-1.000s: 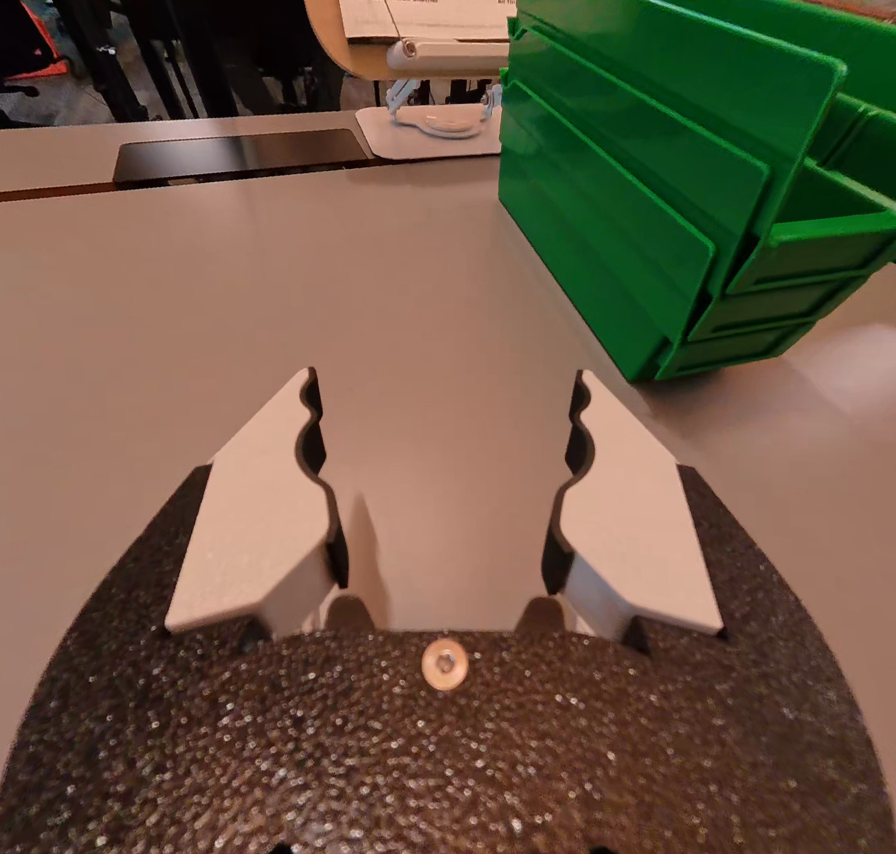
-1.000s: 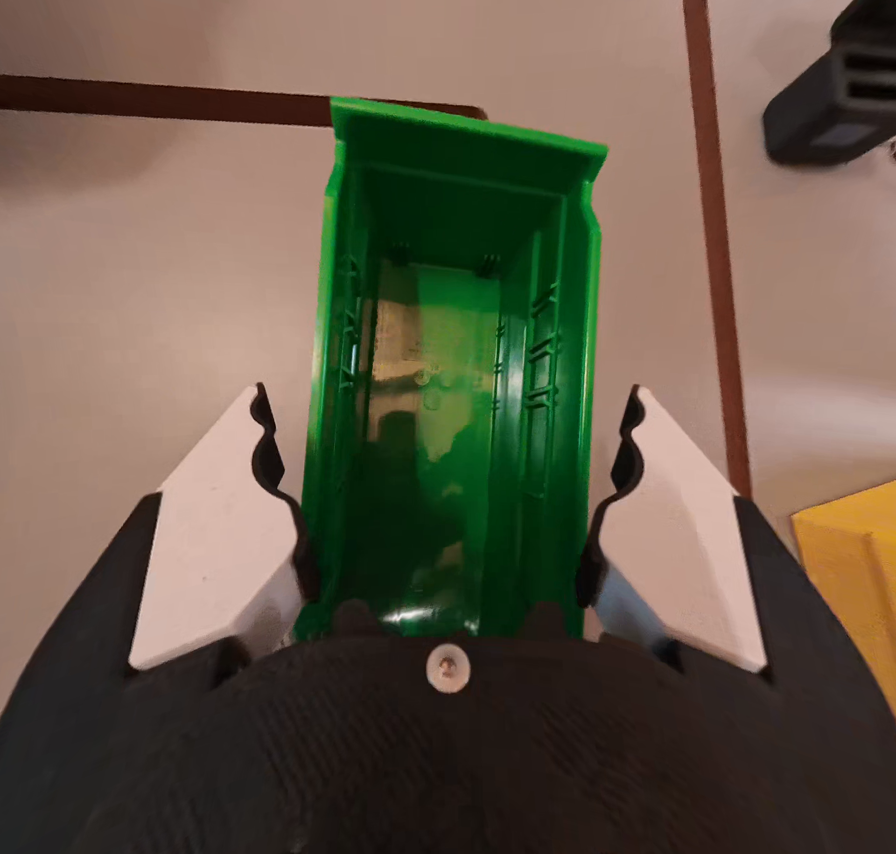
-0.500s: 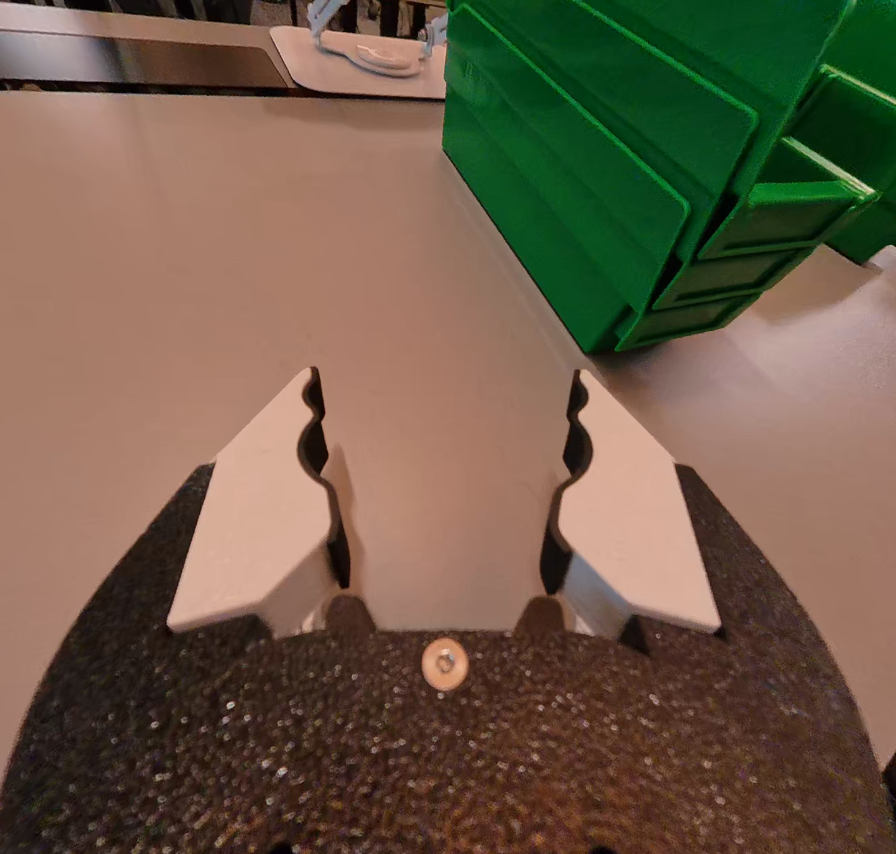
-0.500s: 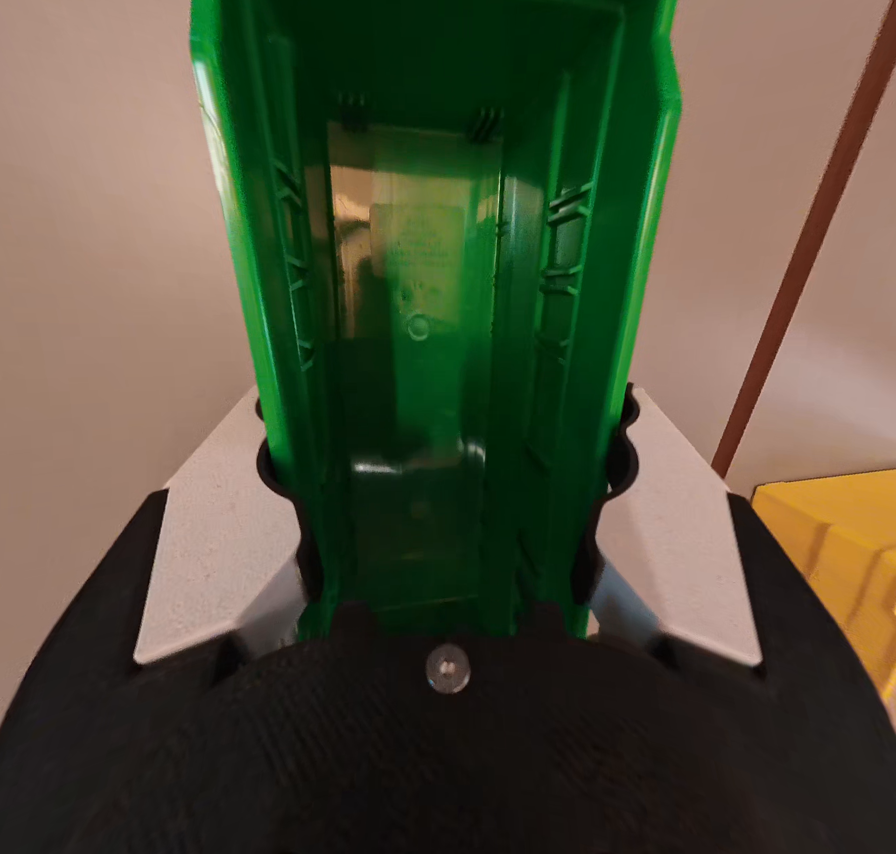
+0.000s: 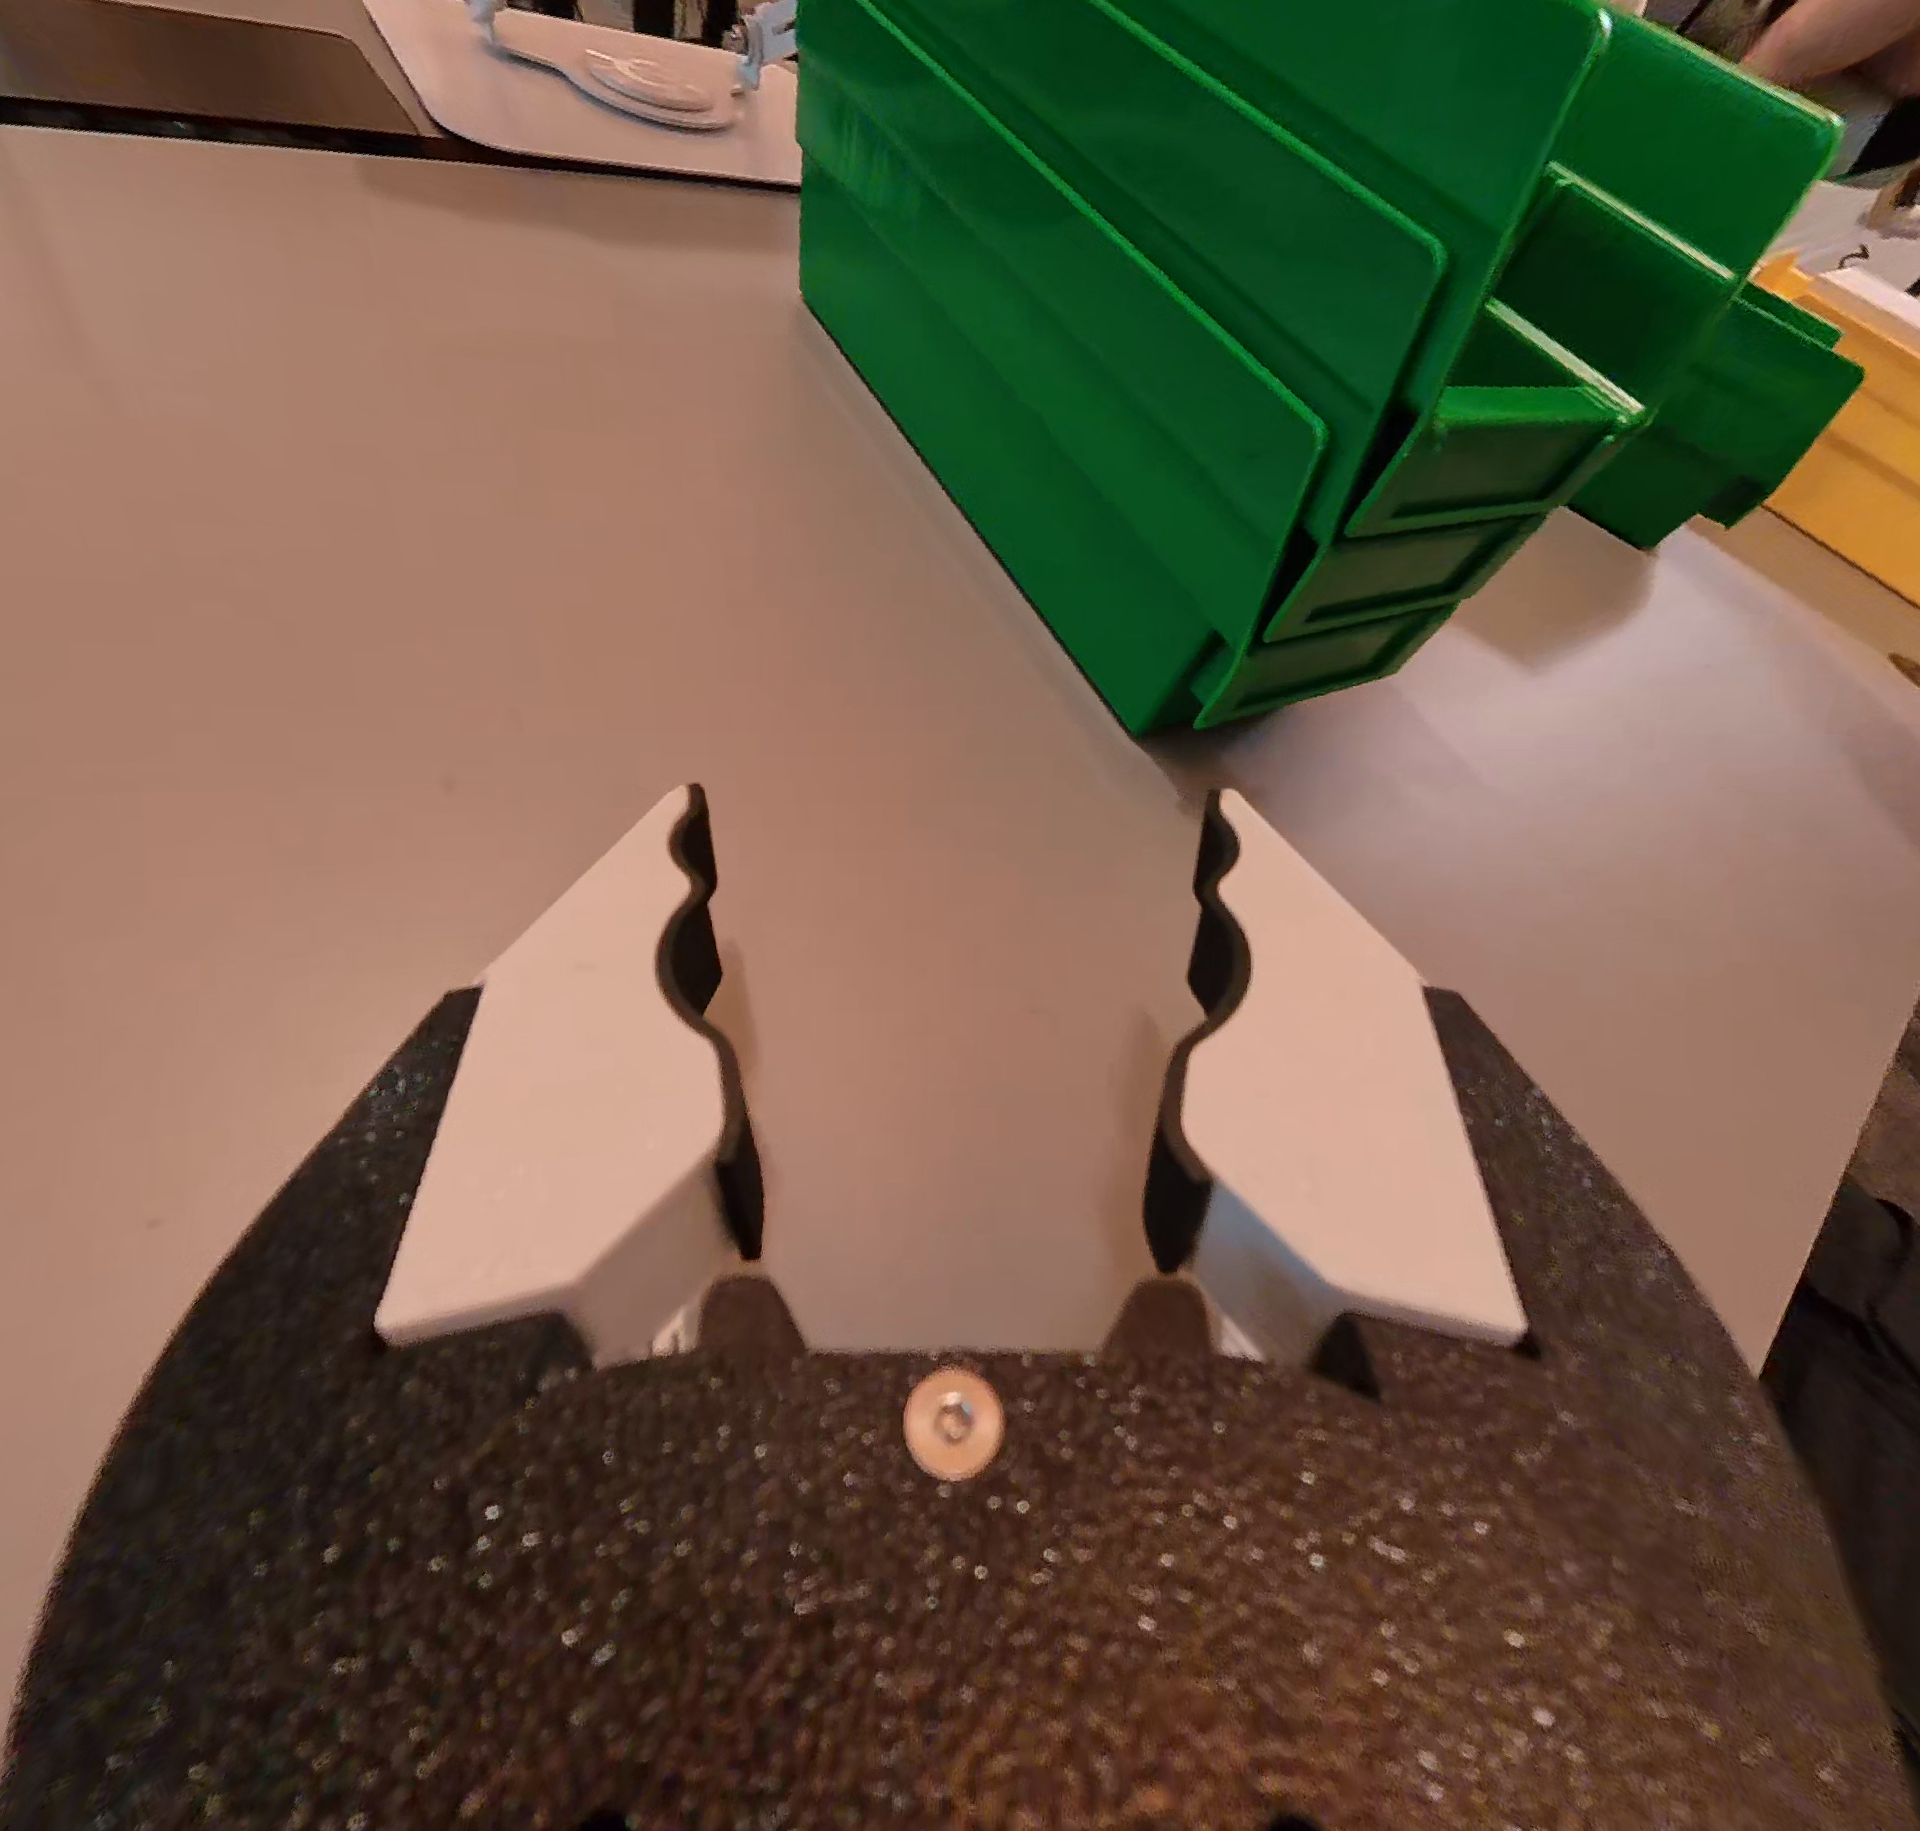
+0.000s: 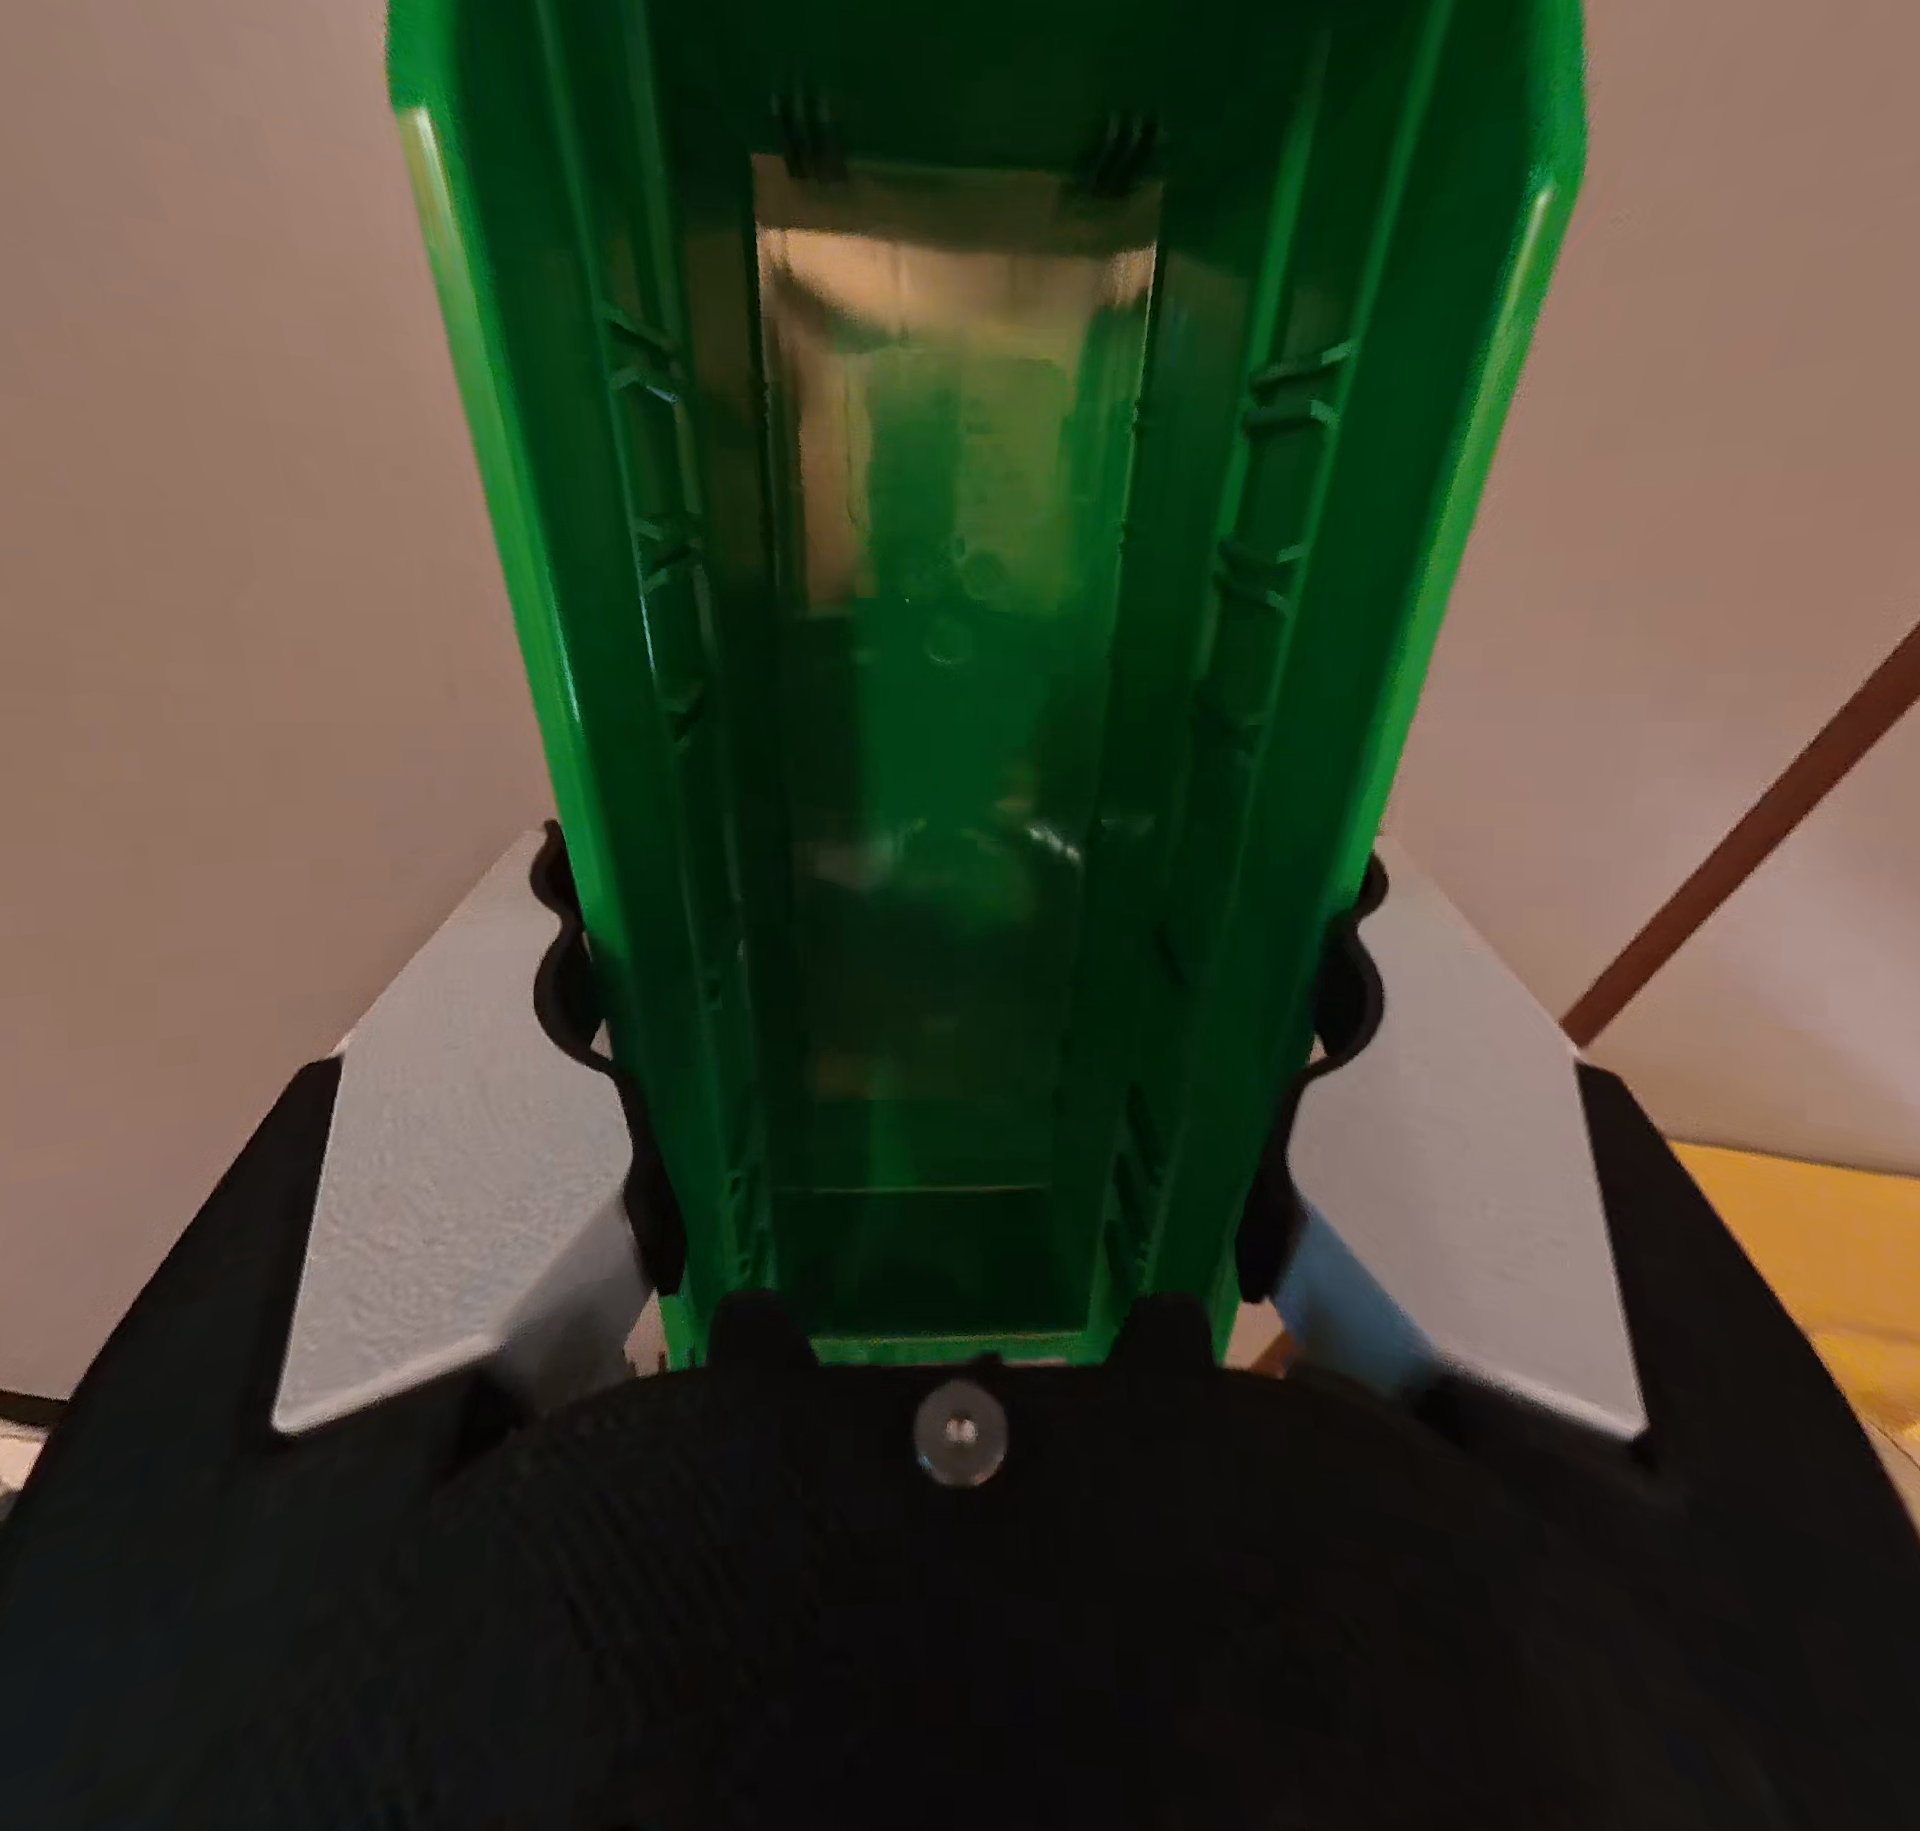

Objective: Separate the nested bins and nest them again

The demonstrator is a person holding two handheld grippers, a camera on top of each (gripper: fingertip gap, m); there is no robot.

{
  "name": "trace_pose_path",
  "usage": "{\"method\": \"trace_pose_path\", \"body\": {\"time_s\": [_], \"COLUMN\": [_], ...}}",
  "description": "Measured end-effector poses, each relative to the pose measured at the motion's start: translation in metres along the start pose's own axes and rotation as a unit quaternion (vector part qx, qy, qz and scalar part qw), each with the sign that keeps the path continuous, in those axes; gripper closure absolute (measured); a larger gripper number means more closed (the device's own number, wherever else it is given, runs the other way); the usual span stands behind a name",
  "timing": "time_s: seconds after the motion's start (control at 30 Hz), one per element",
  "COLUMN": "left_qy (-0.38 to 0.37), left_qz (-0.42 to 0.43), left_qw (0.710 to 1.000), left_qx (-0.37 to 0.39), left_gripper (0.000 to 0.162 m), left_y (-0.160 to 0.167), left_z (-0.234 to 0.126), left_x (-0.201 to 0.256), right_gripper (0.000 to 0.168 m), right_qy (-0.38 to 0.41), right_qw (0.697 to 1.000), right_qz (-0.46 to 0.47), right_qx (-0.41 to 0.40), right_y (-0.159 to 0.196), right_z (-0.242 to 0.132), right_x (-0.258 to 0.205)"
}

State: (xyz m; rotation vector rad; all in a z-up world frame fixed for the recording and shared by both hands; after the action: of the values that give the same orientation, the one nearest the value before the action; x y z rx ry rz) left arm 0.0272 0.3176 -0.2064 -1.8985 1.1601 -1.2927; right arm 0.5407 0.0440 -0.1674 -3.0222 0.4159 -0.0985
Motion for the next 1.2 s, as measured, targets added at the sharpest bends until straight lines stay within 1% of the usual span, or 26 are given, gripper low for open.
{"method": "trace_pose_path", "body": {"time_s": [0.1, 0.17, 0.27, 0.47, 0.53, 0.63, 0.77, 0.87, 0.93, 1.07, 1.13, 1.2], "left_qy": [0.005, 0.008, 0.004, 0.006, 0.004, 0.009, 0.018, 0.026, 0.033, 0.056, 0.062, 0.056], "left_qz": [0.003, 0.010, 0.020, 0.029, 0.027, 0.018, 0.003, -0.010, -0.021, -0.038, -0.042, -0.031], "left_qw": [1.000, 1.000, 0.999, 0.998, 0.998, 0.998, 0.997, 0.996, 0.996, 0.998, 0.997, 0.998], "left_qx": [-0.015, -0.024, -0.034, -0.051, -0.053, -0.062, -0.077, -0.090, -0.085, -0.020, -0.012, -0.023], "left_gripper": [0.071, 0.071, 0.070, 0.072, 0.073, 0.076, 0.078, 0.082, 0.084, 0.092, 0.093, 0.093], "left_y": [0.003, 0.004, 0.006, 0.009, 0.009, 0.009, 0.009, 0.010, 0.008, -0.004, -0.006, -0.005], "left_z": [0.004, 0.005, 0.008, 0.012, 0.012, 0.014, 0.018, 0.021, 0.024, 0.024, 0.025, 0.029], "left_x": [0.002, 0.005, 0.006, 0.009, 0.009, 0.008, 0.007, 0.005, 0.006, 0.012, 0.014, 0.016], "right_gripper": [0.029, 0.037, 0.042, 0.035, 0.048, 0.060, 0.070, 0.071, 0.072, 0.070, 0.070, 0.068], "right_qy": [-0.024, -0.042, -0.054, -0.042, -0.049, -0.054, -0.050, -0.050, -0.052, -0.059, -0.046, -0.026], "right_qw": [0.999, 0.998, 0.997, 0.998, 0.998, 0.996, 0.989, 0.980, 0.970, 0.945, 0.943, 0.948], "right_qz": [0.006, 0.016, 0.033, 0.034, 0.038, 0.065, 0.135, 0.191, 0.229, 0.299, 0.300, 0.282], "right_qx": [0.035, 0.054, 0.045, 0.033, 0.021, 0.019, 0.022, 0.038, 0.066, 0.122, 0.138, 0.143], "right_y": [0.001, 0.001, 0.000, 0.001, 0.000, -0.001, 0.000, 0.005, 0.006, 0.001, -0.006, -0.018], "right_z": [-0.003, -0.006, -0.008, -0.004, -0.006, -0.008, -0.010, -0.012, -0.021, -0.059, -0.085, -0.112], "right_x": [0.003, 0.004, 0.004, 0.004, 0.004, 0.004, 0.005, 0.003, 0.001, -0.004, -0.012, -0.025]}}
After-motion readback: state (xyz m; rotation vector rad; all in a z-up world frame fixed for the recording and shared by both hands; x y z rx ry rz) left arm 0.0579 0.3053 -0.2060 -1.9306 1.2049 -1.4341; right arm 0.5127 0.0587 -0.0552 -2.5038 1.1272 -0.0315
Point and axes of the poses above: each gripper's, where its closed fingertips meet, z out along the fingers, y out of its underside, x = y × z across the jaws, the point moved 7 cm from there along -z, back along the fingers, and after that the axes turned 11 degrees about -z, right-handed, at the moved point
